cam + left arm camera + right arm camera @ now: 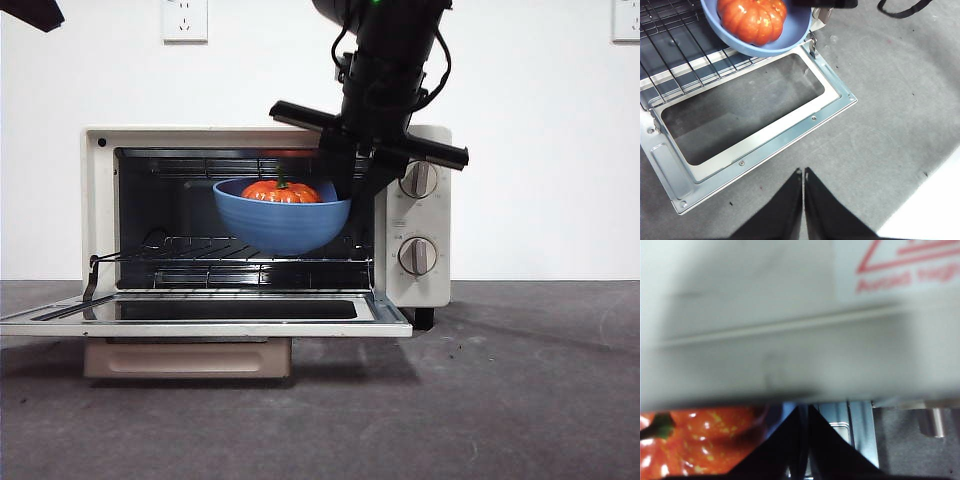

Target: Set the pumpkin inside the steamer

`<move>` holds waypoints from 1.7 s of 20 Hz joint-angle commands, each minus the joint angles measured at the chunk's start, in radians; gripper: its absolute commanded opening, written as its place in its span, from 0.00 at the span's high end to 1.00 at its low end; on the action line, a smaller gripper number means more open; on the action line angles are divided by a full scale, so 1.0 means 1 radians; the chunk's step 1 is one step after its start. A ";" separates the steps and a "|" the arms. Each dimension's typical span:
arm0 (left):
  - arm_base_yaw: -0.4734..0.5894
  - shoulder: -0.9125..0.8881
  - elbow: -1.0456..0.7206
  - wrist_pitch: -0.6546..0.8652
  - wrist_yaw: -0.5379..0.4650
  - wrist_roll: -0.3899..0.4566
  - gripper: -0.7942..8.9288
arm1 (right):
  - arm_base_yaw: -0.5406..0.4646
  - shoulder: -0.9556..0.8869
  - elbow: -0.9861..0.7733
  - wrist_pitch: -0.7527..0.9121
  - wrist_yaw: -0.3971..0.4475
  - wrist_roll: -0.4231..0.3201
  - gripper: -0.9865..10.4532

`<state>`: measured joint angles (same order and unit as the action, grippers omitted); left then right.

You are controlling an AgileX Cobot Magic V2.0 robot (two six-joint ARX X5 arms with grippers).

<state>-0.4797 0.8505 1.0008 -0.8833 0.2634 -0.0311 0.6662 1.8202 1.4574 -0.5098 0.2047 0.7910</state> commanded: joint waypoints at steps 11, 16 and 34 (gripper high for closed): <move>-0.005 0.005 0.008 0.000 -0.001 0.016 0.90 | 0.033 0.023 0.026 0.014 0.036 0.005 0.78; -0.005 0.005 0.008 0.000 -0.001 0.016 0.90 | 0.033 -0.004 0.026 0.011 0.039 -0.006 0.78; -0.005 0.005 0.008 0.001 -0.001 0.019 0.90 | 0.034 -0.296 0.026 -0.096 -0.101 -0.407 0.78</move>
<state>-0.4801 0.8505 1.0008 -0.8902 0.2634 -0.0238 0.6899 1.5200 1.4582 -0.6090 0.1081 0.4755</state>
